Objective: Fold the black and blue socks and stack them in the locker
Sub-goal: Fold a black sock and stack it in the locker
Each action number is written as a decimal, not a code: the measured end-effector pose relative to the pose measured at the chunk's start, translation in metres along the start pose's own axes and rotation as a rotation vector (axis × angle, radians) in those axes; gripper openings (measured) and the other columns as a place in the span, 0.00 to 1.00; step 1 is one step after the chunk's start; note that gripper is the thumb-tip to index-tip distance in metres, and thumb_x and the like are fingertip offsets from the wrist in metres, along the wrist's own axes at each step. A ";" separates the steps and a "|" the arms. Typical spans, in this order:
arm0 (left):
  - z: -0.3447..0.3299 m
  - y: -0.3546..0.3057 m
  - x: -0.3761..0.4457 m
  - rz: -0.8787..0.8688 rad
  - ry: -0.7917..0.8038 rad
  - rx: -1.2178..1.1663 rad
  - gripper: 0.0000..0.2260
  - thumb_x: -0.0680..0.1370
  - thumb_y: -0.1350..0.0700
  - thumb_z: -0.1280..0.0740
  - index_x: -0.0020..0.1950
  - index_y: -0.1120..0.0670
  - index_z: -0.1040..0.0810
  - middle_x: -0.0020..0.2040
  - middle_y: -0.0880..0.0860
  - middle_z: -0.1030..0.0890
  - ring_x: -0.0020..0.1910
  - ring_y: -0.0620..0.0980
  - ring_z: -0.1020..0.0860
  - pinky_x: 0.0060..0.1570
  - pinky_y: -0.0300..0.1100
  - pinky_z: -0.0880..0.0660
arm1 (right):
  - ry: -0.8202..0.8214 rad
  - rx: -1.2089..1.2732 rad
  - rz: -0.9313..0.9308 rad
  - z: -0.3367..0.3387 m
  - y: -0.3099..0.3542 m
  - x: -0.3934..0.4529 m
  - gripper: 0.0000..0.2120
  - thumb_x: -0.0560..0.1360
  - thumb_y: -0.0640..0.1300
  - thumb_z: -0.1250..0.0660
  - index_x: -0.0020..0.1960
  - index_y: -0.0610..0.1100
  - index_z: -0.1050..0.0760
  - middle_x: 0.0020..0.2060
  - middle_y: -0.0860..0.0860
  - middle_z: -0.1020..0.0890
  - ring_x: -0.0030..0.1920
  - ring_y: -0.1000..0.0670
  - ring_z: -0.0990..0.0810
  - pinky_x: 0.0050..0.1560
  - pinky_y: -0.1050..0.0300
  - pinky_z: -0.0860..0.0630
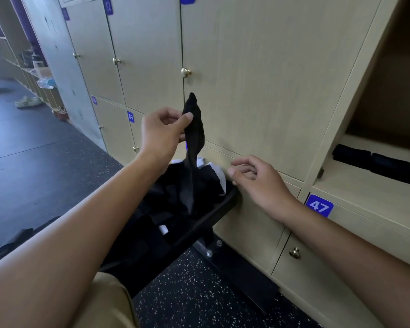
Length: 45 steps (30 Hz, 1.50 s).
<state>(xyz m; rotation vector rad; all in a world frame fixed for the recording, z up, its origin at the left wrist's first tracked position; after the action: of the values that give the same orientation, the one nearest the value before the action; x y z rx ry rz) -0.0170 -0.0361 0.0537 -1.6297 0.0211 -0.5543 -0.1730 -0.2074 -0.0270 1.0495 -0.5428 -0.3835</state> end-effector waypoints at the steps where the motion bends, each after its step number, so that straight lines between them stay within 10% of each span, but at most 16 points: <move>1: -0.003 -0.001 -0.001 0.009 0.009 -0.048 0.08 0.79 0.61 0.28 0.40 0.57 0.22 0.38 0.55 0.18 0.34 0.46 0.18 0.43 0.41 0.19 | 0.015 0.056 -0.005 -0.005 0.004 0.000 0.12 0.76 0.53 0.27 0.57 0.53 0.22 0.48 0.55 0.16 0.48 0.53 0.15 0.54 0.51 0.21; 8: -0.030 0.007 -0.017 0.159 0.110 -0.310 0.07 0.80 0.60 0.28 0.44 0.59 0.23 0.43 0.57 0.17 0.41 0.52 0.16 0.48 0.42 0.18 | 0.079 0.220 0.056 -0.039 0.037 -0.013 0.37 0.65 0.59 0.21 0.70 0.52 0.29 0.63 0.61 0.22 0.60 0.57 0.19 0.63 0.56 0.23; 15: -0.055 0.003 -0.033 0.188 0.274 -0.368 0.11 0.82 0.62 0.33 0.41 0.56 0.30 0.26 0.45 0.24 0.27 0.42 0.23 0.41 0.36 0.22 | -0.110 0.108 0.130 -0.020 0.050 -0.020 0.21 0.75 0.46 0.25 0.65 0.51 0.26 0.56 0.60 0.19 0.53 0.57 0.18 0.58 0.55 0.21; 20: -0.061 0.008 -0.036 0.225 0.299 -0.372 0.13 0.83 0.61 0.33 0.40 0.54 0.32 0.32 0.47 0.23 0.33 0.43 0.22 0.50 0.41 0.20 | -0.222 0.037 0.196 0.016 0.058 -0.018 0.02 0.77 0.44 0.27 0.49 0.48 0.20 0.42 0.58 0.15 0.42 0.62 0.17 0.48 0.67 0.23; 29: -0.073 0.012 -0.041 0.082 0.424 0.031 0.14 0.83 0.49 0.35 0.50 0.60 0.18 0.43 0.45 0.18 0.36 0.33 0.23 0.37 0.25 0.30 | 0.006 0.007 0.110 0.071 0.059 -0.023 0.08 0.82 0.45 0.33 0.50 0.42 0.19 0.43 0.50 0.12 0.44 0.50 0.13 0.50 0.56 0.19; 33: -0.078 0.014 -0.043 0.012 0.441 0.097 0.04 0.78 0.54 0.26 0.46 0.54 0.16 0.43 0.51 0.16 0.43 0.42 0.19 0.53 0.38 0.24 | 0.028 -0.024 -0.006 0.094 0.034 -0.030 0.08 0.82 0.47 0.33 0.52 0.43 0.19 0.43 0.49 0.12 0.46 0.47 0.13 0.54 0.54 0.19; 45: -0.078 0.012 -0.047 -0.041 0.430 0.179 0.06 0.79 0.62 0.28 0.55 0.55 0.19 0.44 0.46 0.17 0.39 0.39 0.19 0.42 0.31 0.24 | 0.351 -0.178 -0.236 0.087 -0.050 -0.067 0.15 0.75 0.37 0.25 0.60 0.44 0.19 0.50 0.52 0.12 0.52 0.51 0.13 0.58 0.54 0.19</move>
<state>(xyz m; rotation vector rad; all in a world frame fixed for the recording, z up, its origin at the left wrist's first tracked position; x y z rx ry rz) -0.0830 -0.0954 0.0289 -1.3158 0.2497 -0.9049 -0.2800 -0.2556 -0.0538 0.9827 -0.0682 -0.4348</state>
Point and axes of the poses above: each hand's wrist, its own x-axis towards the middle knuckle, its own z-axis out of the back of the hand, y = z × x, the point moved 10 cm from there along x, towards the middle knuckle
